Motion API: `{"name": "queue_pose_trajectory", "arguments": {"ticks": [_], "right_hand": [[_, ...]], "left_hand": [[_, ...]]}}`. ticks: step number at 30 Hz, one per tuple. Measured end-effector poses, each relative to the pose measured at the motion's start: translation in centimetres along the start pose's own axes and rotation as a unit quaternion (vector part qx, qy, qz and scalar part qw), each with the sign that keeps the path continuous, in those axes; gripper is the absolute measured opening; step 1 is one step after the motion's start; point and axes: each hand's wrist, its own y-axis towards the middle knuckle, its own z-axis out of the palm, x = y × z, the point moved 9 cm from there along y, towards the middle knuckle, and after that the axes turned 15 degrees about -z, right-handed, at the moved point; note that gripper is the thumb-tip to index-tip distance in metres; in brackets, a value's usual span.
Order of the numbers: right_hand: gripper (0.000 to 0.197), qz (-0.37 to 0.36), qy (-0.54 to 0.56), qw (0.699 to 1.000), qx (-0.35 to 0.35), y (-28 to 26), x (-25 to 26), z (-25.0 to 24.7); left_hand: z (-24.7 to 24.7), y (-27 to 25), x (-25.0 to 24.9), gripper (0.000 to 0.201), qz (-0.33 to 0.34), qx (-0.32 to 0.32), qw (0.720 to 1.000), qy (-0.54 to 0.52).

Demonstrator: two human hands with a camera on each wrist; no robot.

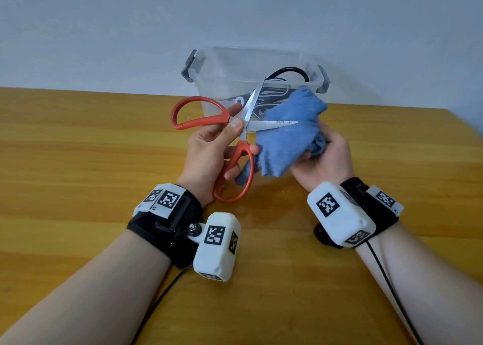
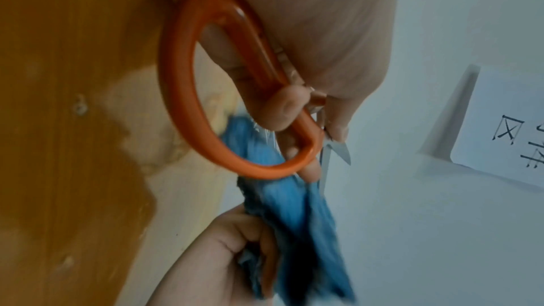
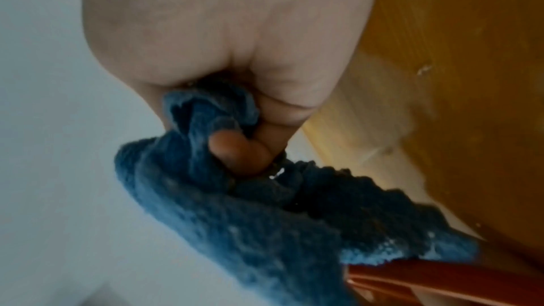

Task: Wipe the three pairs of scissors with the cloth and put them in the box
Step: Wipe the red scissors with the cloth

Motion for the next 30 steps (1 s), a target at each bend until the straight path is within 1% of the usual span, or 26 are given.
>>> {"name": "queue_pose_trajectory", "arguments": {"ticks": [1,2,4,6,7,9,11,13,15,17,18,21,23,24,25,27,28,30], "right_hand": [[0.042,0.002,0.034,0.999,-0.007,-0.1,0.2,0.0],[0.038,-0.003,0.05,0.999,-0.01,-0.2,0.5,0.0],[0.032,-0.028,0.028,0.999,-0.026,-0.3,1.0,-0.3],[0.028,-0.051,0.028,0.998,-0.035,0.1,1.1,-0.5],[0.029,-0.046,0.039,0.998,-0.034,0.2,0.9,-0.3],[0.035,-0.015,0.024,1.0,0.002,-0.1,0.1,0.4],[0.042,0.016,-0.025,0.998,0.064,-0.8,-0.5,1.5],[0.05,0.012,-0.087,0.99,0.112,-1.0,-0.7,2.0],[0.053,-0.02,-0.145,0.981,0.125,-0.8,-0.5,2.0],[0.053,-0.061,-0.194,0.974,0.104,-0.3,-0.2,1.2],[0.052,-0.076,-0.212,0.971,0.085,-0.2,0.0,0.7],[0.046,-0.104,-0.25,0.962,0.033,0.0,0.4,-0.6],[0.03,-0.141,-0.285,0.948,0.023,0.0,1.1,-0.8],[0.022,-0.171,-0.305,0.937,0.016,-0.1,1.8,-0.8],[0.018,-0.204,-0.32,0.925,0.003,-0.1,2.6,-0.9],[0.017,-0.249,-0.325,0.912,-0.012,-0.3,3.6,-0.9],[0.015,-0.253,-0.324,0.911,-0.008,-0.3,3.6,-0.7],[0.005,-0.228,-0.337,0.913,0.012,-0.6,3.0,-0.2]], "left_hand": [[-0.2,-0.1,-0.2,0.032,0.007,-0.012,1.0,-0.006],[-0.3,-0.1,-0.3,0.033,0.014,-0.023,1.0,-0.012],[-0.6,-0.1,-0.5,0.03,0.021,-0.031,0.999,-0.027],[-0.6,-0.1,-0.6,0.024,0.019,-0.019,0.999,-0.041],[-0.4,-0.2,-0.7,0.023,0.017,-0.006,0.999,-0.046],[0.0,-0.3,-0.7,0.022,0.015,0.017,0.998,-0.05],[0.2,-0.4,-0.7,0.021,0.014,0.028,0.998,-0.052],[0.3,-0.3,-0.7,0.02,0.009,0.035,0.997,-0.064],[0.2,-0.2,-0.6,0.016,0.001,0.044,0.996,-0.082],[0.2,-0.1,-0.7,0.01,-0.002,0.05,0.994,-0.093],[0.2,-0.1,-0.7,0.012,-0.003,0.049,0.995,-0.092],[0.4,-0.2,-0.6,0.029,-0.006,0.052,0.994,-0.099],[0.4,-0.3,-0.7,0.033,-0.005,0.058,0.993,-0.104],[0.5,-0.3,-0.7,0.03,-0.002,0.061,0.994,-0.095],[0.7,-0.4,-0.8,0.023,0.002,0.064,0.995,-0.08],[1.1,-0.6,-0.7,0.01,0.004,0.071,0.996,-0.052],[1.2,-0.6,-0.6,0.011,0.005,0.074,0.996,-0.047],[1.3,-0.5,-0.4,0.026,0.005,0.08,0.995,-0.051]]}}
